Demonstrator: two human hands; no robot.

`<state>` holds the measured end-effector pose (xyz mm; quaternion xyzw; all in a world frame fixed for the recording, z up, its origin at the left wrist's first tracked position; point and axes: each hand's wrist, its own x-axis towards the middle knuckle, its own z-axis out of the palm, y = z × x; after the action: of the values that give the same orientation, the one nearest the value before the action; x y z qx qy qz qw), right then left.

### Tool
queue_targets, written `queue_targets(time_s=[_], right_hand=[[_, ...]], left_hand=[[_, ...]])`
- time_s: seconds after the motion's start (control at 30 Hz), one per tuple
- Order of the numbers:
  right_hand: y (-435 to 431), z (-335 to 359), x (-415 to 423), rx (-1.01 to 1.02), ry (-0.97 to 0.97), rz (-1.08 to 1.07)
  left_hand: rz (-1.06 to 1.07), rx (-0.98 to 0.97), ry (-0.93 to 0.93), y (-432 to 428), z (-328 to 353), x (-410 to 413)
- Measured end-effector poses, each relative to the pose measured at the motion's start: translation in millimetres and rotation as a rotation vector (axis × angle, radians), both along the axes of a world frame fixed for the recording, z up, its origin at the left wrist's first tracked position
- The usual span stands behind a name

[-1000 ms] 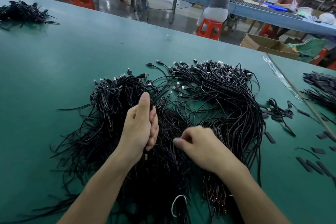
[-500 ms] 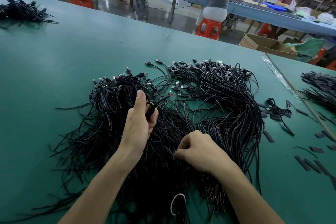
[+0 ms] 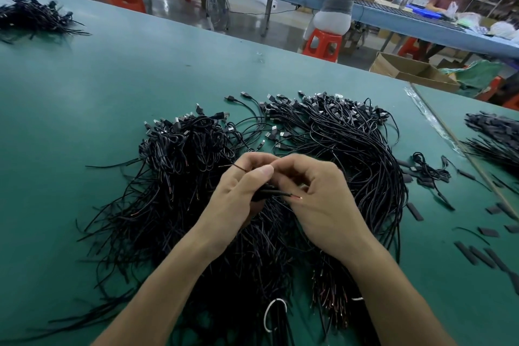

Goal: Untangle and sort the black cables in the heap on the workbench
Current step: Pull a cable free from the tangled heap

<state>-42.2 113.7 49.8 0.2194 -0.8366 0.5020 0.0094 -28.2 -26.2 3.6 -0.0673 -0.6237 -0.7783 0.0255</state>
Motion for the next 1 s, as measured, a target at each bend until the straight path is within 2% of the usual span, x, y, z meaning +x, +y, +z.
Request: queue_targets(time_s=[0.13, 0.27, 0.37, 0.5, 0.6, 0.7, 0.87, 1.0], right_hand=[[0.2, 1.2, 2.1, 0.068, 0.026, 0.029], [2.5, 2.8, 4.5, 0.069, 0.094, -0.010], [2.1, 0.7, 5.0, 0.005, 0.035, -0.079], [0.8, -3.7, 5.5, 0.022, -0.020, -0.164], [-1.8, -3.2, 9.2, 0.097, 0.065, -0.137], [-5.7, -1.5, 12.2, 0.238, 0.165, -0.035], [-9.5, -3.6, 12.9, 0.345, 0.202, -0.005], [-13.5, -7.0, 19.6, 0.534, 0.435, 0.011]], left_hand=[[0.024, 0.044, 0.084, 0.3, 1.2, 2.4], [0.125, 0.066, 0.040, 2.2, 1.4, -0.1], [0.159, 0.091, 0.046, 3.1, 0.5, -1.8], [0.172, 0.125, 0.049, 2.0, -0.2, -1.3], [0.206, 0.144, 0.014, 3.3, -1.7, -3.1], [0.252, 0.083, -0.022, 3.2, -6.7, -5.8], [0.272, 0.008, -0.068, 1.4, -13.6, -7.1], [0.211, 0.048, -0.097, 5.6, -15.0, -6.7]])
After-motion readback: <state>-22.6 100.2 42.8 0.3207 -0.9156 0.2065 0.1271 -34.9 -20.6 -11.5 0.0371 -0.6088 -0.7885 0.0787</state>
